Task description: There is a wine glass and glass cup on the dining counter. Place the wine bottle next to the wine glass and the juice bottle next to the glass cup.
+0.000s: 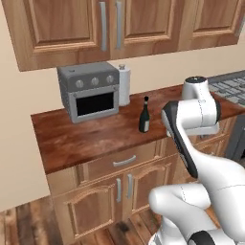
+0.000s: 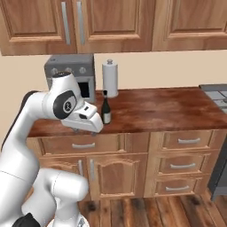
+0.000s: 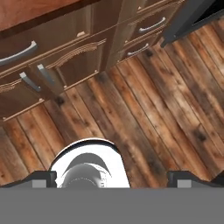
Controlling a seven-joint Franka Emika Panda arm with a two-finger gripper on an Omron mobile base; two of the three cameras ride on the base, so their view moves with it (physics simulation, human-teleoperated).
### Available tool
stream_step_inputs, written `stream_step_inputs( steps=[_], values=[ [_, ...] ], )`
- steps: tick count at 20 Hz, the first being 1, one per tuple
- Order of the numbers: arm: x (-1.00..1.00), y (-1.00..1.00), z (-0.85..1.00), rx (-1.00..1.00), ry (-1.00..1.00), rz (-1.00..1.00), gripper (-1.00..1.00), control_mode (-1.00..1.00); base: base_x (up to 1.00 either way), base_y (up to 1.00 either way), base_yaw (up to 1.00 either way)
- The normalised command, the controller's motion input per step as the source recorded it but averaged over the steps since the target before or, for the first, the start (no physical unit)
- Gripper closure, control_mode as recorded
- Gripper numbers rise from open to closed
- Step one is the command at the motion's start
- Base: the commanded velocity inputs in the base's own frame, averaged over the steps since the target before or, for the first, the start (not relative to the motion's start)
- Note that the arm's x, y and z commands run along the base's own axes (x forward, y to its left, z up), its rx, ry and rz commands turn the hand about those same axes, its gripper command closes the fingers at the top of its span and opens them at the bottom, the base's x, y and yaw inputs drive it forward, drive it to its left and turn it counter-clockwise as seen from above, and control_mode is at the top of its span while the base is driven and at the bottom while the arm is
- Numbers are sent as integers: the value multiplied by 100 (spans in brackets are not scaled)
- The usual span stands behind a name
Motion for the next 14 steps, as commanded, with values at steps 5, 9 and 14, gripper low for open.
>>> stream_step_inputs(
  steps=[5,9,14],
  values=[
    [0,0,0,0,0,0,-100,100,20,-52,37],
    [0,0,0,0,0,0,-100,100,28,-44,41],
    [0,0,0,0,0,0,-100,100,47,-43,32]
  ],
)
